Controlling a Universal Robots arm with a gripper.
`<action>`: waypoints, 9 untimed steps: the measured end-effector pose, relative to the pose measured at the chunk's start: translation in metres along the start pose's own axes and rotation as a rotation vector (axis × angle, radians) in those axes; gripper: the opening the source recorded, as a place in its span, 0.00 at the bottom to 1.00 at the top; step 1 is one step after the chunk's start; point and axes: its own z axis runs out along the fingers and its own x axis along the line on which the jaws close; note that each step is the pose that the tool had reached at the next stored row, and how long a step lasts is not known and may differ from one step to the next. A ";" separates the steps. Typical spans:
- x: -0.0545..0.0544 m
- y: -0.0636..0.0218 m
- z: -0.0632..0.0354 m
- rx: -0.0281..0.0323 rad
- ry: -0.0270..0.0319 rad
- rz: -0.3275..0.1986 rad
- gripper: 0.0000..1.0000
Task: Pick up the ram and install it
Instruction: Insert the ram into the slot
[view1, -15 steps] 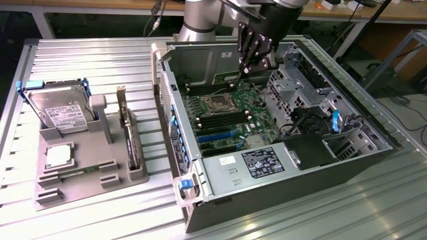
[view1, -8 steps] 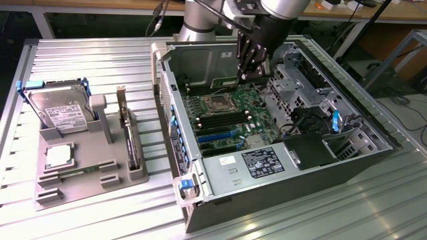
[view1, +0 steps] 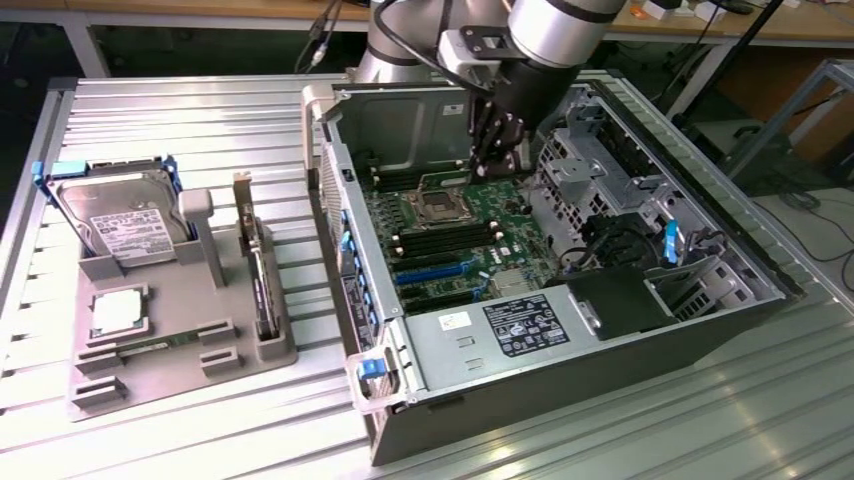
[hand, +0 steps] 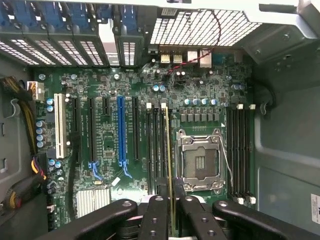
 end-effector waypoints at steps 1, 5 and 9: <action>0.000 -0.0001 0.0017 0.0000 -0.0001 0.000 0.15; 0.001 -0.0005 0.0083 0.0000 0.0000 0.000 0.15; 0.003 -0.0011 0.0202 0.0004 0.0021 0.002 0.15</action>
